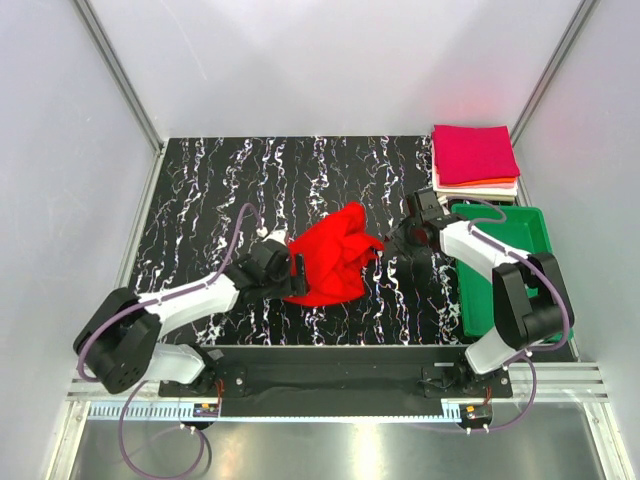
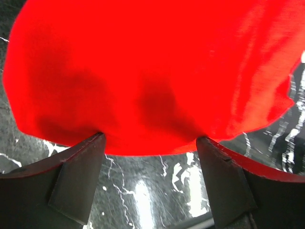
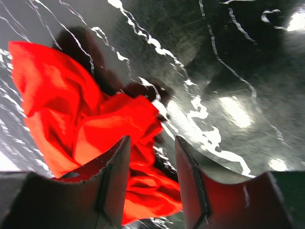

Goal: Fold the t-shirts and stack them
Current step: Flatten the tshirt out

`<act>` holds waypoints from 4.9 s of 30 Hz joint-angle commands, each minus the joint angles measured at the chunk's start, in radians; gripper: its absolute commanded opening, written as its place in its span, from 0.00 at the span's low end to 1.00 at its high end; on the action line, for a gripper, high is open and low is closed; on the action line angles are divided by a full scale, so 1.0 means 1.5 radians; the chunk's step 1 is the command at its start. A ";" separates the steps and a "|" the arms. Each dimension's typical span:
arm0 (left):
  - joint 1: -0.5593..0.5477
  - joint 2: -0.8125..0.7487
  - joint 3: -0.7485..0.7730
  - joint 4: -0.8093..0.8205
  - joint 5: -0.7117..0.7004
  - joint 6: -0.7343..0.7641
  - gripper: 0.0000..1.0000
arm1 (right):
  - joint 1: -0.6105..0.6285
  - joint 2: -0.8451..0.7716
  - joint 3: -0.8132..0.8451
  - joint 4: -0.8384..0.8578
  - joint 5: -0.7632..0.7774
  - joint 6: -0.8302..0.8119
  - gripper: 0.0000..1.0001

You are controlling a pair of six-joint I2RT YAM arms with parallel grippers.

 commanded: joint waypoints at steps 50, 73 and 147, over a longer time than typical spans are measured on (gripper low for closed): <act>0.294 -0.067 0.248 -0.135 0.172 0.082 0.20 | -0.128 -0.418 0.033 -0.107 0.084 -0.215 0.00; 0.181 0.089 0.081 0.055 0.170 0.015 0.51 | -0.127 -0.564 -0.107 -0.166 0.069 -0.167 0.00; 0.361 -0.031 0.884 -0.449 0.156 0.191 0.00 | -0.150 -0.228 0.284 -0.081 0.013 -0.295 0.00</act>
